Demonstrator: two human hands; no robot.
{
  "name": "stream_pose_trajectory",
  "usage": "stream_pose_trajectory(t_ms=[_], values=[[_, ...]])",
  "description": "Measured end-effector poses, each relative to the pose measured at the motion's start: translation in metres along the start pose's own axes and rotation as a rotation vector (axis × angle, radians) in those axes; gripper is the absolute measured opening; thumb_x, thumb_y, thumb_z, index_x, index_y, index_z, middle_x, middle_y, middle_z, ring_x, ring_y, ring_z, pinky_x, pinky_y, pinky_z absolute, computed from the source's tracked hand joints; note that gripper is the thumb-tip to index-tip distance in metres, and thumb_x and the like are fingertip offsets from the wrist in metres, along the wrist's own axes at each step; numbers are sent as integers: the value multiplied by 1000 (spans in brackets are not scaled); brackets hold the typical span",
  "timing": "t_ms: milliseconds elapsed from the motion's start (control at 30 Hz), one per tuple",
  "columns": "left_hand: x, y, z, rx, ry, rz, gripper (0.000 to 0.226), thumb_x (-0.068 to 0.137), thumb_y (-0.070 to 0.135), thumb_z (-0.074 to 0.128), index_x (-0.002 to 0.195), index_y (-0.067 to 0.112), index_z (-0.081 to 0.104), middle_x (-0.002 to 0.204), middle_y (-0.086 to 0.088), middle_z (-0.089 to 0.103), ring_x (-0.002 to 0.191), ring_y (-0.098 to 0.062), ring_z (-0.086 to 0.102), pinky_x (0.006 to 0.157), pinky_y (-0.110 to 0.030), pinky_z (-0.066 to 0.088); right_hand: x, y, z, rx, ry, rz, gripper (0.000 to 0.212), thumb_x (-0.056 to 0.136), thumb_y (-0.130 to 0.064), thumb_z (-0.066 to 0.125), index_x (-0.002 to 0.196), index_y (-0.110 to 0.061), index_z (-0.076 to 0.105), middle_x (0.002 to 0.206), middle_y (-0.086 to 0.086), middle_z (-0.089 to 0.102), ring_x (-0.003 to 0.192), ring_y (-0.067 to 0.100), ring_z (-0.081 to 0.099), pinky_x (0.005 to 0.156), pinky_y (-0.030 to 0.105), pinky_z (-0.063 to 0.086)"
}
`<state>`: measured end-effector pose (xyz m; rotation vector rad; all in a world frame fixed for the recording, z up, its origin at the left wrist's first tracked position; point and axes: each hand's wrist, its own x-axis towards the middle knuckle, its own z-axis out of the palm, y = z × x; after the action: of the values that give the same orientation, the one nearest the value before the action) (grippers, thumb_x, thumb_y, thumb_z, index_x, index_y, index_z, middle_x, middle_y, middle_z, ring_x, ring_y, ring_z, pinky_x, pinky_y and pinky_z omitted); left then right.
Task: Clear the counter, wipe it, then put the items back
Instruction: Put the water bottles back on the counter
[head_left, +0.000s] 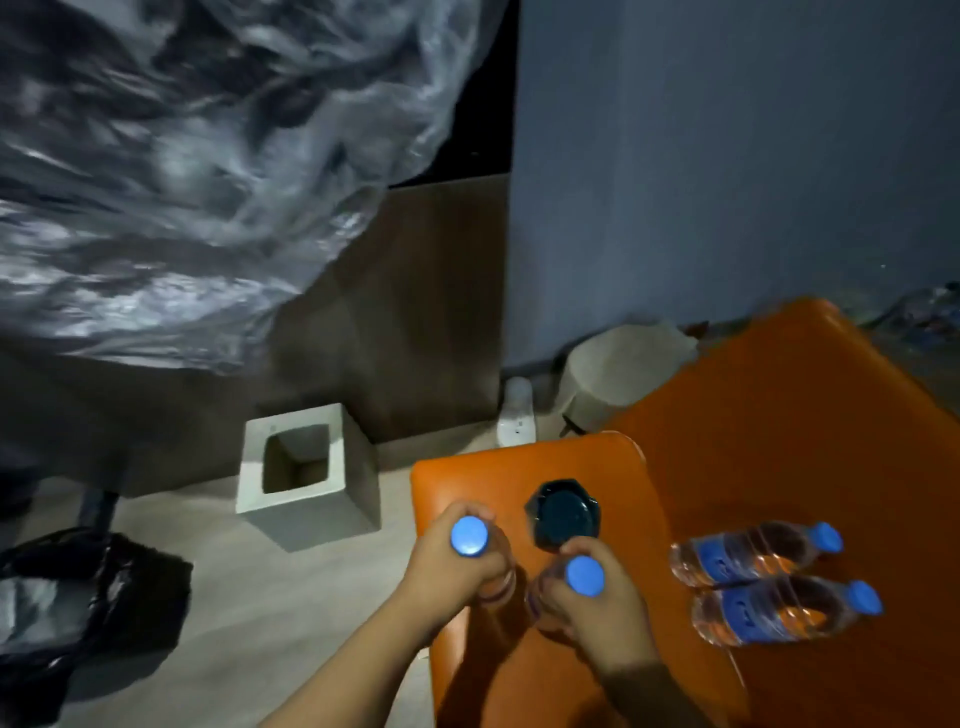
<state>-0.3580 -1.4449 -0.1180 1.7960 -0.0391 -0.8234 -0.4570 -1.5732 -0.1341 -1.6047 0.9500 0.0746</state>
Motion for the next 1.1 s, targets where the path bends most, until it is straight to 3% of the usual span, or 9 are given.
stream_pose_trajectory(t_ms=[233, 300, 367, 467, 600, 800, 900, 1100], values=[[-72, -43, -164, -142, 381, -66, 32, 76, 3, 70, 93, 23, 53, 82, 1, 59, 74, -11, 57, 66, -30, 56, -62, -58, 147, -83, -212, -197, 27, 77, 6, 64, 76, -20, 57, 67, 3, 58, 55, 10, 51, 47, 9, 41], [-98, -65, -213, -186, 479, -86, 31, 76, 3, 71, 93, 24, 55, 85, 0, 59, 76, -12, 56, 70, -34, 56, -85, -64, 198, -139, -271, -223, 23, 75, 4, 65, 74, -18, 57, 65, 5, 59, 56, 14, 53, 55, 21, 51], [-130, -87, -258, -242, 578, -110, 31, 75, 3, 72, 93, 23, 57, 88, -1, 59, 78, -15, 56, 66, -34, 57, -107, -70, 248, -193, -357, -249, 17, 71, -4, 66, 78, -17, 58, 75, 12, 61, 63, 22, 57, 62, 37, 57], [-183, -117, -321, -357, 731, -156, 33, 72, 3, 74, 91, 24, 58, 88, -3, 58, 79, -22, 56, 63, -39, 58, -144, -83, 322, -272, -520, -249, 18, 78, -5, 65, 83, -20, 56, 88, 13, 61, 74, 22, 58, 64, 34, 56], [-255, -158, -390, -448, 943, -165, 31, 70, 2, 73, 85, 25, 58, 80, -4, 59, 68, -21, 53, 57, -34, 53, -199, -90, 417, -390, -699, -322, 19, 73, -7, 67, 84, -18, 57, 84, 11, 62, 78, 25, 60, 78, 47, 57], [-343, -211, -458, -656, 1207, -172, 30, 70, -3, 71, 86, 20, 59, 75, -5, 58, 66, -21, 51, 57, -33, 47, -271, -89, 528, -508, -971, -444, 21, 69, -9, 68, 79, -24, 58, 76, 0, 61, 75, 21, 58, 78, 47, 55], [-377, -229, -484, -714, 1316, -186, 29, 71, -4, 68, 86, 18, 57, 73, -5, 55, 66, -21, 48, 57, -34, 46, -302, -85, 574, -521, -1088, -504, 21, 70, -7, 66, 77, -25, 58, 71, -3, 60, 70, 16, 55, 72, 39, 54], [-423, -255, -544, -811, 1488, -174, 28, 72, -6, 67, 85, 16, 56, 66, -7, 52, 62, -21, 46, 58, -30, 43, -354, -88, 670, -584, -1310, -452, 18, 69, -6, 64, 78, -19, 56, 69, 1, 58, 69, 16, 54, 65, 31, 47]])
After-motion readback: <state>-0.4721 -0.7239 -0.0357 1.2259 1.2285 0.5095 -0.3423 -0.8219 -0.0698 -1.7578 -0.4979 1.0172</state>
